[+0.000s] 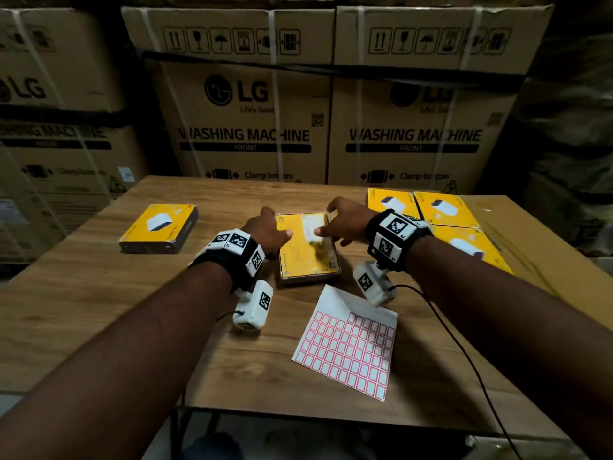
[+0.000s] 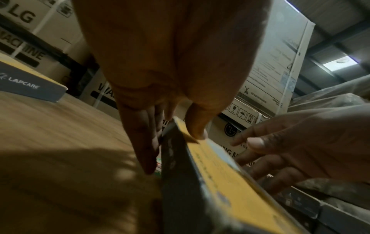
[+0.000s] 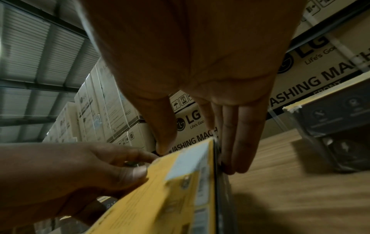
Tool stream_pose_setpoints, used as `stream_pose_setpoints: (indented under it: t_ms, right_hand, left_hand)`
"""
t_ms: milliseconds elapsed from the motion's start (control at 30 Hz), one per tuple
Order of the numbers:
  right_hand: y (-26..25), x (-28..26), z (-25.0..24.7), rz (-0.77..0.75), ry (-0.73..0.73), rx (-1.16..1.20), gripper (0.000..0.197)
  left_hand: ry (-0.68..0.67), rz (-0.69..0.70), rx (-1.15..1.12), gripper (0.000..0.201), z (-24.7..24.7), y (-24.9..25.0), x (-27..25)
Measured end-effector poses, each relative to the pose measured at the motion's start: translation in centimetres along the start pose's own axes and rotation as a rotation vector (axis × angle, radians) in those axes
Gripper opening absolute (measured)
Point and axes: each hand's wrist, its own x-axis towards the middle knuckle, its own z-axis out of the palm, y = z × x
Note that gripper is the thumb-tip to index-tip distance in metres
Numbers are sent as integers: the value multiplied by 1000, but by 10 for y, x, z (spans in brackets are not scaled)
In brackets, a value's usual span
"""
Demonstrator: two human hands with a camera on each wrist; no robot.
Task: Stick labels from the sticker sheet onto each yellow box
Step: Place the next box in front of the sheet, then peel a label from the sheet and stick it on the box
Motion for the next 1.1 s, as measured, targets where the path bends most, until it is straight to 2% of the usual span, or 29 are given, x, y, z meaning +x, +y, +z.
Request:
stream_pose_setpoints:
  t_ms: [100,200,300,467,533,667,733,800,900,1000,1100]
  right_hand:
    - [3,1,6,7,-49,-2,76]
    - [4,3,14,5,-46,-56,75]
    - [4,4,17,-27,-22,-184,74]
    - [6,-4,17,-117,-26,-391,66]
    - [6,-8,15,-150,-35,-431,61]
    - [9,-19,10,-157,-59,-510,32]
    - [14,-27,11,-140,-115,-561,24]
    - [19,-36,13,-112,-181,-581,24]
    - [26,-48,19,-109,-223,-623,37]
    - [31,-56,22,-111,-201,-670,50]
    - [33,-61,26,-116,-220,-665,50]
  left_hand:
    - [-44,4,44,80,2,-3,-2]
    - [-93,45,68,87,5,-4,-3]
    - [-109,86,180,83,8,-2,-4]
    - [-31,154,302,79,14,-1,-5]
    - [17,218,326,73,14,3,-9]
    - [144,445,275,35,16,17,-28]
    - [89,500,232,20,17,24,-42]
    - [-15,505,315,11,20,27,-52]
    - [-137,495,497,16,30,26,-63]
    - [-215,460,491,13,36,23,-66]
    - [-236,452,432,8,35,23,-68]
